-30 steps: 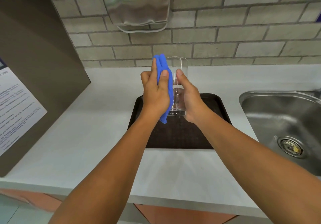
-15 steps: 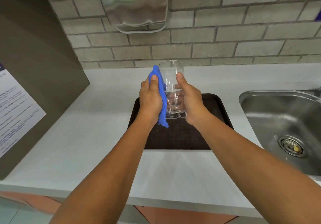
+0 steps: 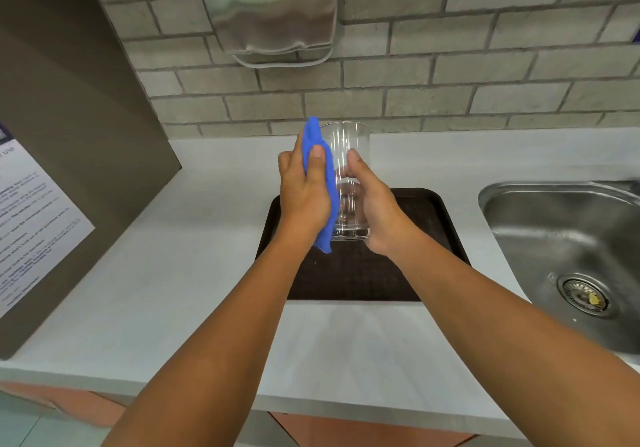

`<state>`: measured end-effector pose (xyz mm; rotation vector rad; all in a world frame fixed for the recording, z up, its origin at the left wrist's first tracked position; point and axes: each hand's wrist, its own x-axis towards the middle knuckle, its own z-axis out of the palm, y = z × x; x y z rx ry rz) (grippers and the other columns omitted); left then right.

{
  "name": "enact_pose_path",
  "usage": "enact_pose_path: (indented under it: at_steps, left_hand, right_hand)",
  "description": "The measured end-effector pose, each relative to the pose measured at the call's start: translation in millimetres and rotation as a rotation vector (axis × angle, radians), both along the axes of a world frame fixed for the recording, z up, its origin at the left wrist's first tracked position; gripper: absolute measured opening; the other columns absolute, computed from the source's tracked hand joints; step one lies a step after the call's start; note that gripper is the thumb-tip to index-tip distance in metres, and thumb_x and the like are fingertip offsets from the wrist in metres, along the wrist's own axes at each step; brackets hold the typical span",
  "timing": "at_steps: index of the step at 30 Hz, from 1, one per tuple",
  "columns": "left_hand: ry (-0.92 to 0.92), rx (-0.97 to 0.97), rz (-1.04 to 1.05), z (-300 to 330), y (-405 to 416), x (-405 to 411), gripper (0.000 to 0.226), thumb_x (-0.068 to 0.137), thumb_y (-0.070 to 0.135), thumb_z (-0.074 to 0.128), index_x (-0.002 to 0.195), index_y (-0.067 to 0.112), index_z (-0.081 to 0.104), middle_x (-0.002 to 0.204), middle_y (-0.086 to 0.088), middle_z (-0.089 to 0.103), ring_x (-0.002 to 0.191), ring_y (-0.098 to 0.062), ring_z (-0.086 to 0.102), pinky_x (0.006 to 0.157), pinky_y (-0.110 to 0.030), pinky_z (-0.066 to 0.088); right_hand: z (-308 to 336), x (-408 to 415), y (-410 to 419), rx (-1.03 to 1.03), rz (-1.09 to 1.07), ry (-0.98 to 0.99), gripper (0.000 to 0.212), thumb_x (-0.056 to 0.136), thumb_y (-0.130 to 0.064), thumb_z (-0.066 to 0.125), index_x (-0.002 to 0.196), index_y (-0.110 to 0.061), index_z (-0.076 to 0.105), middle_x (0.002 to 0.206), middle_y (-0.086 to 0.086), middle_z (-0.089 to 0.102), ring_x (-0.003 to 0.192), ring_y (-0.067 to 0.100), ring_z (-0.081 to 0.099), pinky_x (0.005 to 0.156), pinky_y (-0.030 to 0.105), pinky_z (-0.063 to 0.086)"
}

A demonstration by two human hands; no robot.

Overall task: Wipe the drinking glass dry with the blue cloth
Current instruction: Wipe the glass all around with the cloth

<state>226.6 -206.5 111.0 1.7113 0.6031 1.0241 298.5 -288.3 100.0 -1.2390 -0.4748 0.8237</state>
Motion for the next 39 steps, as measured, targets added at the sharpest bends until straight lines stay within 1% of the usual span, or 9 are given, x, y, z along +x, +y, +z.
enact_pose_path:
  at_steps: [5,12,18,20,23,27,30,35,39]
  left_hand:
    - [0.014,-0.457,-0.134,5.7,5.1,-2.3,0.047,0.100,0.048,0.037,0.133,0.020,0.056,0.110,-0.009,0.071,0.099,-0.033,0.067,0.091,-0.053,0.054]
    - [0.106,0.265,0.006,-0.1,-12.6,2.4,0.057,0.101,0.039,0.038,0.154,0.029,0.019,0.108,0.004,0.033,0.089,-0.002,0.052,0.071,-0.001,0.042]
    - [0.010,-0.459,-0.127,6.5,3.9,1.0,0.046,0.100,0.048,0.037,0.135,0.022,0.054,0.114,-0.004,0.066,0.093,-0.023,0.067,0.077,-0.040,0.058]
    - [0.019,-0.511,-0.149,8.1,1.5,-1.2,0.047,0.099,0.049,0.038,0.133,0.022,0.057,0.111,-0.011,0.070,0.084,-0.031,0.068,0.062,-0.038,0.059]
    - [-0.025,-0.492,-0.140,8.2,-0.4,-0.4,0.048,0.100,0.048,0.038,0.133,0.019,0.057,0.113,-0.014,0.071,0.097,-0.043,0.066,0.080,-0.055,0.057]
    - [-0.012,-0.421,-0.069,4.5,1.4,1.4,0.047,0.100,0.048,0.036,0.135,0.022,0.052,0.118,-0.008,0.067,0.095,-0.024,0.063,0.083,-0.042,0.052]
    - [-0.011,-0.392,-0.033,3.1,1.7,2.7,0.043,0.100,0.048,0.035,0.130,0.022,0.052,0.108,-0.007,0.067,0.081,-0.021,0.062,0.071,-0.035,0.054]
    - [0.020,-0.221,0.060,-6.3,1.5,5.9,0.029,0.101,0.046,0.032,0.107,0.021,0.046,0.101,-0.001,0.056,0.077,-0.007,0.056,0.061,-0.015,0.044]
    - [0.050,-0.043,0.093,-6.8,-6.4,5.4,0.038,0.103,0.041,0.030,0.130,0.019,0.045,0.108,0.001,0.044,0.080,-0.001,0.054,0.061,-0.006,0.042]
  right_hand:
    - [-2.2,5.2,-3.6,0.127,0.132,0.174,0.056,0.081,-0.066,0.062,0.099,-0.015,0.074,0.088,0.007,0.075,0.078,0.025,0.074,0.072,0.038,0.060]
    - [-3.0,0.9,0.9,0.062,-0.003,0.036,0.069,0.079,-0.072,0.058,0.126,-0.023,0.068,0.130,0.011,0.068,0.126,0.031,0.060,0.112,0.053,0.042]
    - [-3.6,6.6,-5.0,0.159,0.124,0.169,0.054,0.086,-0.067,0.054,0.086,-0.020,0.082,0.081,0.006,0.076,0.072,0.022,0.074,0.066,0.035,0.060]
    - [-5.1,6.6,-5.3,0.186,0.139,0.190,0.056,0.086,-0.067,0.054,0.092,-0.016,0.079,0.081,0.006,0.075,0.069,0.022,0.074,0.064,0.034,0.059]
    - [-2.3,6.4,-5.2,0.142,0.110,0.176,0.065,0.081,-0.069,0.059,0.110,-0.012,0.070,0.088,0.009,0.075,0.075,0.024,0.074,0.068,0.038,0.060]
    - [0.9,3.5,-1.1,0.013,-0.106,0.055,0.071,0.072,-0.071,0.068,0.111,-0.011,0.067,0.101,0.017,0.075,0.085,0.031,0.075,0.077,0.043,0.063]
    - [-0.2,2.4,2.5,-0.017,-0.269,-0.038,0.062,0.075,-0.071,0.067,0.099,-0.013,0.066,0.084,0.009,0.074,0.064,0.016,0.073,0.056,0.027,0.058]
    - [-0.8,-3.8,7.5,-0.120,-0.187,-0.075,0.062,0.082,-0.074,0.054,0.107,-0.019,0.067,0.106,0.007,0.072,0.091,0.020,0.070,0.080,0.035,0.057]
    - [-3.0,-7.6,9.6,-0.092,-0.188,-0.148,0.059,0.073,-0.072,0.067,0.096,-0.019,0.059,0.089,0.002,0.069,0.073,0.012,0.065,0.065,0.026,0.051]
